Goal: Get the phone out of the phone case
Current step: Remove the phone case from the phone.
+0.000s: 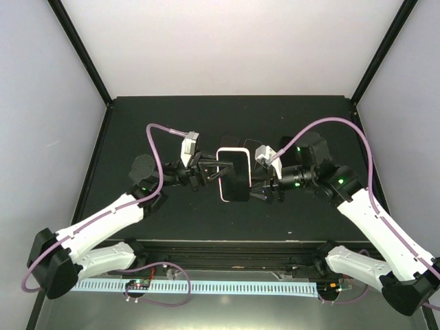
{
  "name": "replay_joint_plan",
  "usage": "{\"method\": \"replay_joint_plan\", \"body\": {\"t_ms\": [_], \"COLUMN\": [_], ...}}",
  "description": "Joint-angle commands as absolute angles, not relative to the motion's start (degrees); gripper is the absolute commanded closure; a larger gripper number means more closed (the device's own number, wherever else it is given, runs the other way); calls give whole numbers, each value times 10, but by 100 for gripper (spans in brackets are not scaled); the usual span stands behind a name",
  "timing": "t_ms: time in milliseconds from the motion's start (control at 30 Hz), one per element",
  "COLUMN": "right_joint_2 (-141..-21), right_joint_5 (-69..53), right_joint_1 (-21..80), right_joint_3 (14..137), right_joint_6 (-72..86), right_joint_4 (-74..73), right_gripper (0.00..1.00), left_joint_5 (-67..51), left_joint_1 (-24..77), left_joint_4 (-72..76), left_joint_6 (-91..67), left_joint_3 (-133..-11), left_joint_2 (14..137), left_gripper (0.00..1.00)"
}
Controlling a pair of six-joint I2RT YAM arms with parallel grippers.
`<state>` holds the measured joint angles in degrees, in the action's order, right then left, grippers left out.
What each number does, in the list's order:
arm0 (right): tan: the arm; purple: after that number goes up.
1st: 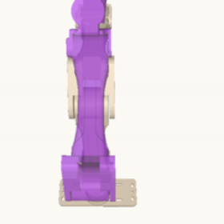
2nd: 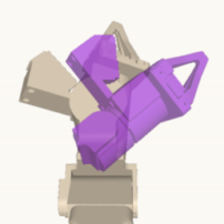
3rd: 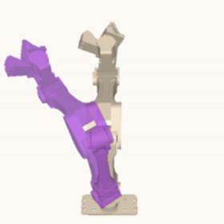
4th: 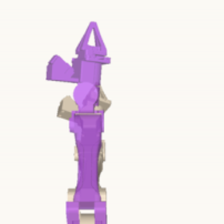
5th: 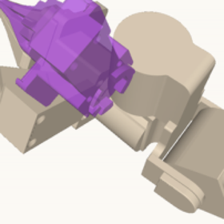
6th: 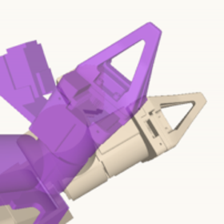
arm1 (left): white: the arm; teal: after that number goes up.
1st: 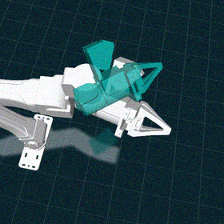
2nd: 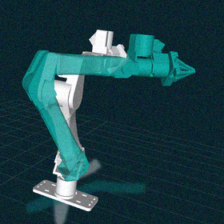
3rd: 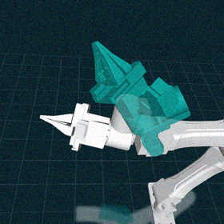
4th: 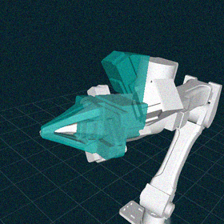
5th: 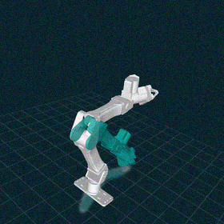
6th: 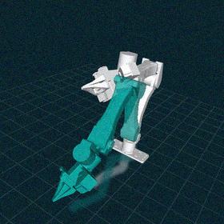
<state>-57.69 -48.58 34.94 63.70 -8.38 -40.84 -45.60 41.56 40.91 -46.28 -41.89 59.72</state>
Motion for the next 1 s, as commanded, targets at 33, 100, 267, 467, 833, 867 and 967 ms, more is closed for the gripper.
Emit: {"method": "replay_joint_plan", "body": {"t_ms": [33, 100, 267, 467, 833, 867, 967], "right_joint_2": [-583, -584, -579, -580, -593, -599, -615], "right_joint_5": [-547, -584, -634, -635, -486, -478, -455], "right_joint_1": [341, 330, 285, 216, 187, 187, 186], "right_joint_3": [626, 607, 528, 466, 350, 353, 367], "right_joint_6": [20, 68, 172, 199, 204, 207, 214], "right_joint_4": [-221, -189, -98, -115, -95, -99, -123], "right_gripper": [42, 46, 78, 99, 99, 99, 99], "left_joint_5": [-432, -405, -299, -220, -115, -104, -46], "left_joint_1": [443, 443, 432, 396, 385, 390, 424], "left_joint_4": [491, 477, 355, 248, 117, 109, 65], "left_joint_6": [-524, -510, -450, -433, -371, -359, -301], "left_joint_3": [-374, -367, -389, -427, -454, -449, -445], "left_joint_2": [680, 699, 718, 767, 776, 769, 742], "left_gripper": [98, 98, 98, 56, 21, 21, 24]}}
